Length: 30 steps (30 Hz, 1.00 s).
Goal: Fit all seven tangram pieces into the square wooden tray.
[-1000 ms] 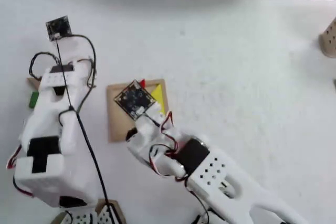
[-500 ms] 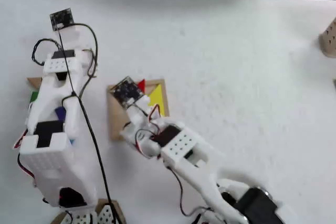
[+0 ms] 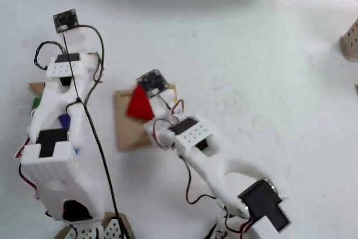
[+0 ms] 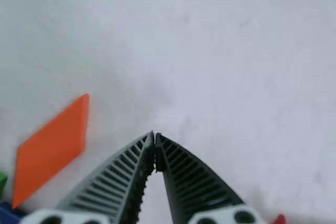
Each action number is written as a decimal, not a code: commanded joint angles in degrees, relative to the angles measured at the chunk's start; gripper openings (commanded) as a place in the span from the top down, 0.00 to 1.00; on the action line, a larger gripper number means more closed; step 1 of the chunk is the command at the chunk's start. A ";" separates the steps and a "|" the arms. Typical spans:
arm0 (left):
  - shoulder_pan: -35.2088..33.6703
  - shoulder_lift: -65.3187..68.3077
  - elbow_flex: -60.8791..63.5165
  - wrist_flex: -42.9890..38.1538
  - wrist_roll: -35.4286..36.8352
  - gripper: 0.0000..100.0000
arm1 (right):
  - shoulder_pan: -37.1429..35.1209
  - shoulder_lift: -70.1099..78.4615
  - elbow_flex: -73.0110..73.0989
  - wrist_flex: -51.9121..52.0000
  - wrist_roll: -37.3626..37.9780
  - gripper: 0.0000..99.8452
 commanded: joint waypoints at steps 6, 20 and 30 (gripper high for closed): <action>-0.13 -0.48 -3.16 0.35 -0.88 0.98 | 4.53 -1.10 -2.46 -1.19 -0.70 0.98; -0.13 -0.48 -3.08 0.35 -0.88 0.98 | -1.89 -6.37 -1.67 9.80 -0.70 0.98; -0.13 -0.48 -3.08 0.35 -0.97 0.98 | 5.49 5.85 -7.30 0.04 -0.79 0.98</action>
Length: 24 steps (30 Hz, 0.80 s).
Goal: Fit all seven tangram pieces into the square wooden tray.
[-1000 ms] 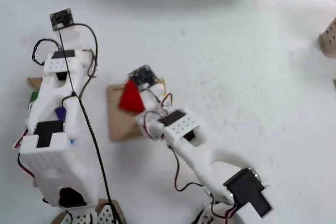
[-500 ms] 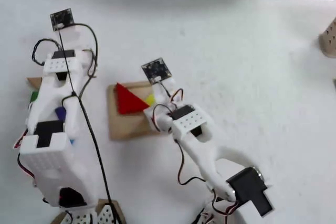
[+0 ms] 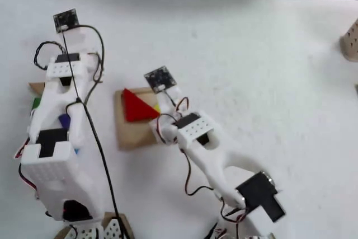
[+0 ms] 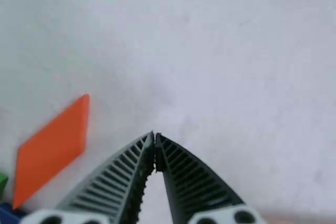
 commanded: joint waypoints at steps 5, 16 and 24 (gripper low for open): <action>-0.13 -0.48 -3.08 0.35 -0.62 0.98 | 3.56 -1.19 -4.13 -1.54 -0.70 0.98; -0.13 -0.48 -3.08 0.35 -0.62 0.98 | 3.74 -1.19 -5.10 -10.33 -4.22 0.98; 0.04 -0.40 -3.08 0.35 -0.62 0.98 | 5.58 4.26 -8.88 -15.34 -4.13 0.98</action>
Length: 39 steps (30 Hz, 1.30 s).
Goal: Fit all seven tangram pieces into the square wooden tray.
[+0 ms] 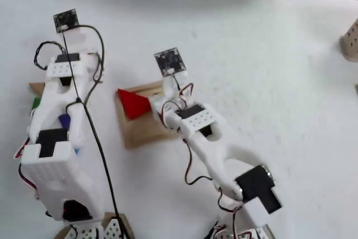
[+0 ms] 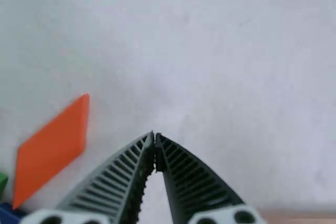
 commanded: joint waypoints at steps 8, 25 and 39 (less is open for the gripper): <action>0.04 -0.40 -3.08 0.35 -0.70 0.98 | 3.56 -8.48 -8.00 18.86 -1.14 0.98; -0.04 -0.40 -3.08 0.35 -0.70 0.98 | 1.80 1.89 -8.26 10.77 -1.14 0.98; -0.04 -0.40 -3.08 0.35 -0.70 0.98 | 1.19 2.42 -9.93 13.76 -3.25 0.98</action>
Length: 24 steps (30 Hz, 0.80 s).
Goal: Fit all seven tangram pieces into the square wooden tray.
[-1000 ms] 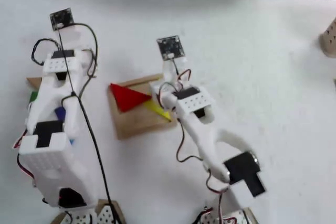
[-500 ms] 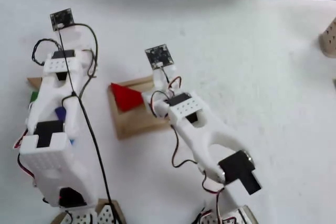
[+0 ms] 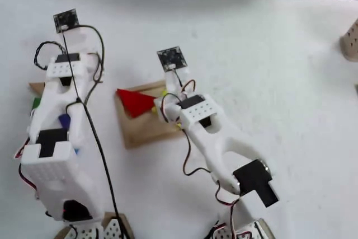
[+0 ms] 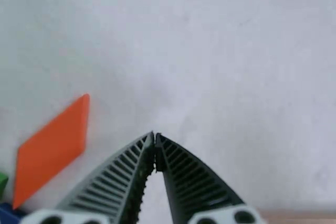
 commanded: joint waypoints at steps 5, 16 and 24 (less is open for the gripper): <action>-0.04 -0.40 -3.08 0.35 -0.70 0.98 | 0.57 5.23 -6.59 -5.76 -1.05 0.98; 2.51 -0.84 -1.23 0.00 -0.79 0.98 | 4.26 6.02 -8.00 -6.90 -1.05 0.98; 4.62 -1.10 0.35 1.32 -10.46 0.98 | 5.05 5.93 -8.00 -3.30 -1.05 0.98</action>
